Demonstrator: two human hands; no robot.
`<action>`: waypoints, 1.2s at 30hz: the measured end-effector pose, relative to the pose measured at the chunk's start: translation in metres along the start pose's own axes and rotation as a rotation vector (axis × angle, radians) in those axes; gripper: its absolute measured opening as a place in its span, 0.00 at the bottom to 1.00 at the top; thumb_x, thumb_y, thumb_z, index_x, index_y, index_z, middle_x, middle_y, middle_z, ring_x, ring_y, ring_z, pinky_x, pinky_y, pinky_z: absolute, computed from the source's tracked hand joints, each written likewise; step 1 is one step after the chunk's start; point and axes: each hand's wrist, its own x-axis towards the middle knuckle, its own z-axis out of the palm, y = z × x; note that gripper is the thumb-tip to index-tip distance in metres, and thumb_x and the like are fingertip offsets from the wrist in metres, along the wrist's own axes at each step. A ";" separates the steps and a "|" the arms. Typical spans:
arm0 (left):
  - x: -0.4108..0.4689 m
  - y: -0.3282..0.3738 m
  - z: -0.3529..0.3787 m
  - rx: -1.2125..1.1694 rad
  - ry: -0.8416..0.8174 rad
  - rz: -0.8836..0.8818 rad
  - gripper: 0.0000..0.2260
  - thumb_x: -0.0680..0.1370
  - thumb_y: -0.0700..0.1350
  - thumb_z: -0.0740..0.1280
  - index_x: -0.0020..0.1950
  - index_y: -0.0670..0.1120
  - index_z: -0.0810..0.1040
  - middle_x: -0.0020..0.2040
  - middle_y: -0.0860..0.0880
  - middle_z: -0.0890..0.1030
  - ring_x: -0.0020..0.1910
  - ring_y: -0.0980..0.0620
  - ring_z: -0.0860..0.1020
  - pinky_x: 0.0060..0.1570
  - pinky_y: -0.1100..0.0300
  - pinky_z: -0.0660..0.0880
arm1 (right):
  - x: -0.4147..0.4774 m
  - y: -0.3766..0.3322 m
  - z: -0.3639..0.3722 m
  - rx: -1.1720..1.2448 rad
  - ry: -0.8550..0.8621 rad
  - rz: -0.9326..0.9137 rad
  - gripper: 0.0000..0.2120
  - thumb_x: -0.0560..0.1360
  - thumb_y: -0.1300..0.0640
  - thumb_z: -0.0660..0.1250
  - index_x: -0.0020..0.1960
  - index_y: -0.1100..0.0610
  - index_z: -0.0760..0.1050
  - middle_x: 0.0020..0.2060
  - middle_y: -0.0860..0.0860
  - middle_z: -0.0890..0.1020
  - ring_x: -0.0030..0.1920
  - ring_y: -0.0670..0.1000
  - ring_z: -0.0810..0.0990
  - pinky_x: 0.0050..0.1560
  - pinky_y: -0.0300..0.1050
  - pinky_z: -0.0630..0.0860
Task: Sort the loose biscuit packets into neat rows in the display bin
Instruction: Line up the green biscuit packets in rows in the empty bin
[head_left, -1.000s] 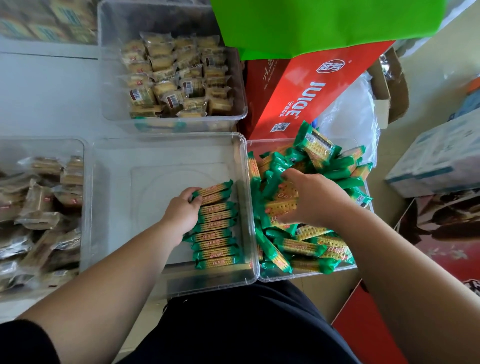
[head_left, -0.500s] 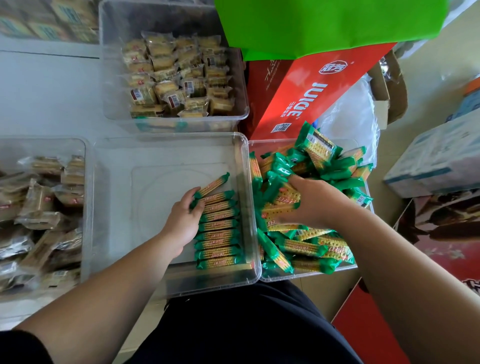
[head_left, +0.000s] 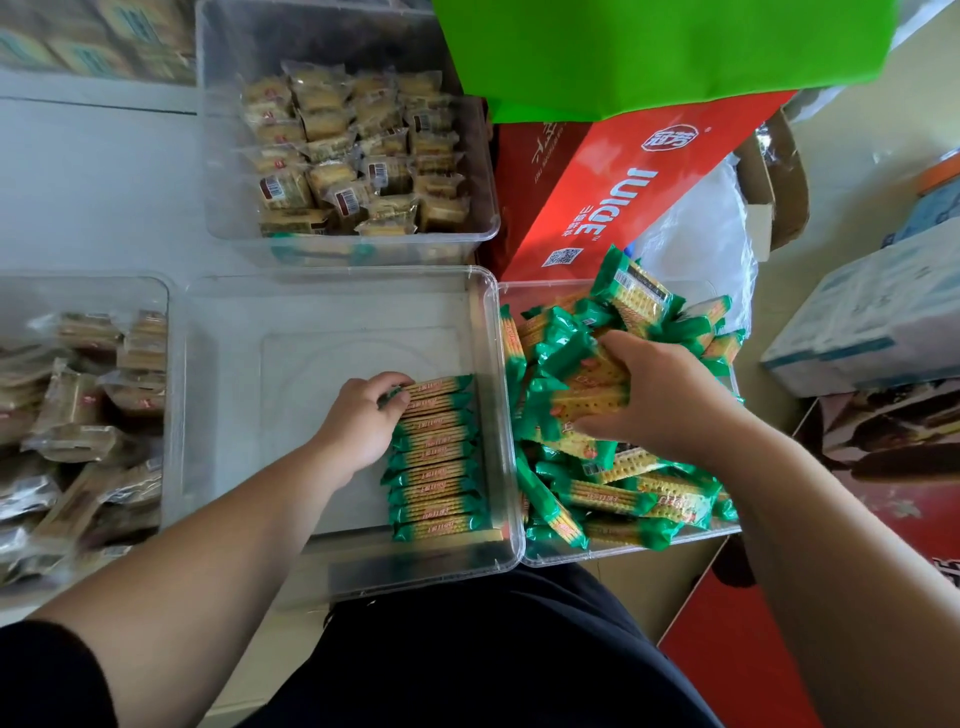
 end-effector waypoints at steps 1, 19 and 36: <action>0.000 -0.001 0.000 0.001 0.004 0.003 0.10 0.85 0.46 0.62 0.63 0.50 0.80 0.54 0.49 0.82 0.51 0.54 0.80 0.44 0.61 0.73 | -0.003 0.000 -0.007 0.019 0.012 0.001 0.25 0.66 0.42 0.80 0.54 0.46 0.71 0.41 0.42 0.80 0.37 0.42 0.79 0.35 0.40 0.76; 0.003 -0.006 -0.004 -0.436 0.217 -0.265 0.12 0.69 0.42 0.82 0.49 0.48 0.85 0.48 0.49 0.86 0.50 0.46 0.83 0.55 0.48 0.81 | 0.117 -0.144 0.065 -0.304 0.148 -0.423 0.18 0.76 0.56 0.67 0.64 0.52 0.69 0.57 0.52 0.77 0.59 0.58 0.75 0.56 0.53 0.72; 0.018 0.009 -0.008 -0.111 0.209 -0.030 0.09 0.84 0.51 0.65 0.60 0.52 0.80 0.52 0.49 0.82 0.49 0.49 0.81 0.39 0.62 0.73 | 0.076 -0.070 0.038 0.020 0.506 -0.408 0.10 0.76 0.59 0.69 0.56 0.57 0.83 0.50 0.53 0.84 0.52 0.59 0.79 0.55 0.53 0.77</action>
